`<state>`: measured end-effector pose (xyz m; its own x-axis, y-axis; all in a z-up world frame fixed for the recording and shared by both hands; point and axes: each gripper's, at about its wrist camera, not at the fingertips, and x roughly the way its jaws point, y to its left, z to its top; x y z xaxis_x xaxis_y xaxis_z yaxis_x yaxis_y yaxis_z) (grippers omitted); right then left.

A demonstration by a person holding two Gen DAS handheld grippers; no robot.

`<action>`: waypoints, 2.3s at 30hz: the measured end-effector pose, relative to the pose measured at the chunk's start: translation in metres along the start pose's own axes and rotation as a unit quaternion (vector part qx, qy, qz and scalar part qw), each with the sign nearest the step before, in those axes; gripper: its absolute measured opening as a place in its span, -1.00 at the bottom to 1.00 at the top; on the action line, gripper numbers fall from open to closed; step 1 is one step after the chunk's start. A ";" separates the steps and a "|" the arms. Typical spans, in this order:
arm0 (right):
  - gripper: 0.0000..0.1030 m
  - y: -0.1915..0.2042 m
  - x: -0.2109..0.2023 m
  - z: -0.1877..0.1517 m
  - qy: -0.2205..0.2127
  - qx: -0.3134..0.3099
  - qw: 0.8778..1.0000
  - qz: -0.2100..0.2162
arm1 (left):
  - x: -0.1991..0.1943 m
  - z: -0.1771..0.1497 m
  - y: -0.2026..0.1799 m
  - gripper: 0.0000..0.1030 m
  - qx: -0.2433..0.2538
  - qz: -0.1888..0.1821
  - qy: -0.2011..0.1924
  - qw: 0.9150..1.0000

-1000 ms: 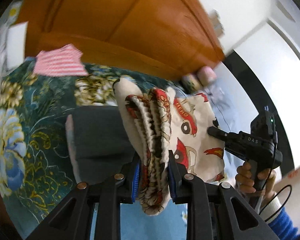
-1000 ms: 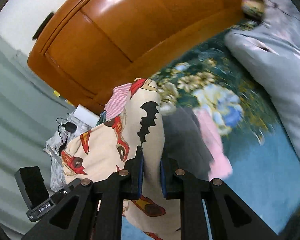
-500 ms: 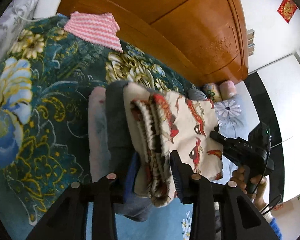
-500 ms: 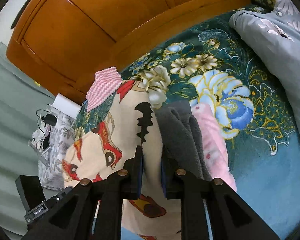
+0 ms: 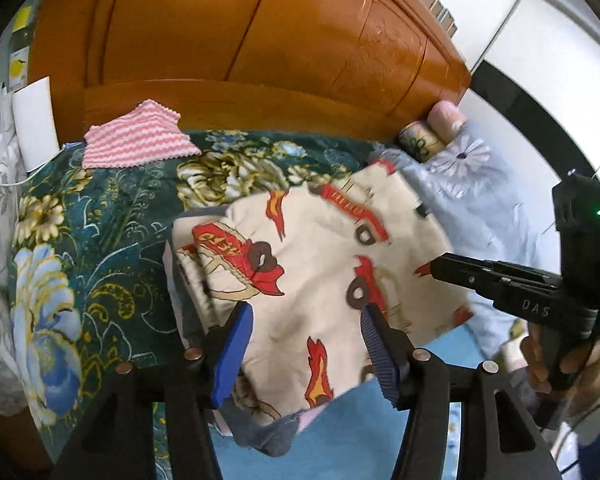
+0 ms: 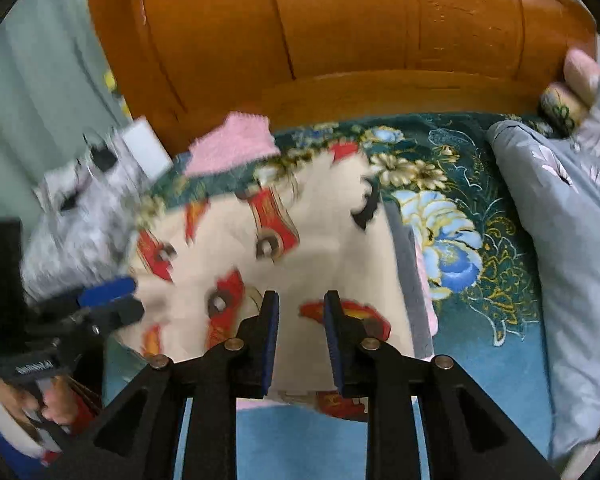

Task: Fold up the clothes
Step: 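Carry the folded pants with both grippers onto the pink and grey clothes stack, then open both grippers and withdraw from the stacked pants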

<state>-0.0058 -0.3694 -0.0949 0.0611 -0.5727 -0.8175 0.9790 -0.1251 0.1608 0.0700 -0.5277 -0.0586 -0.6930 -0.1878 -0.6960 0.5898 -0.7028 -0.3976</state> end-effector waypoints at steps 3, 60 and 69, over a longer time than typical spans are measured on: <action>-0.55 -0.017 0.025 -0.006 0.013 0.037 0.999 -0.005 | 0.011 0.000 0.010 0.17 -0.014 -0.010 0.007 1.000; 0.78 0.065 0.012 -0.111 -0.007 0.079 0.995 -0.067 | -0.029 -0.084 0.008 1.00 0.015 0.075 0.017 0.997; 0.78 0.063 0.019 -0.113 0.005 0.086 0.994 -0.074 | -0.025 -0.086 0.010 1.00 0.012 0.078 0.020 0.997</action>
<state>0.0789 -0.2966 -0.1628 -0.0778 -0.5302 -0.8443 0.9300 -0.3437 0.1301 0.1285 -0.4707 -0.0967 -0.5758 -0.2699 -0.7717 0.6795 -0.6829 -0.2682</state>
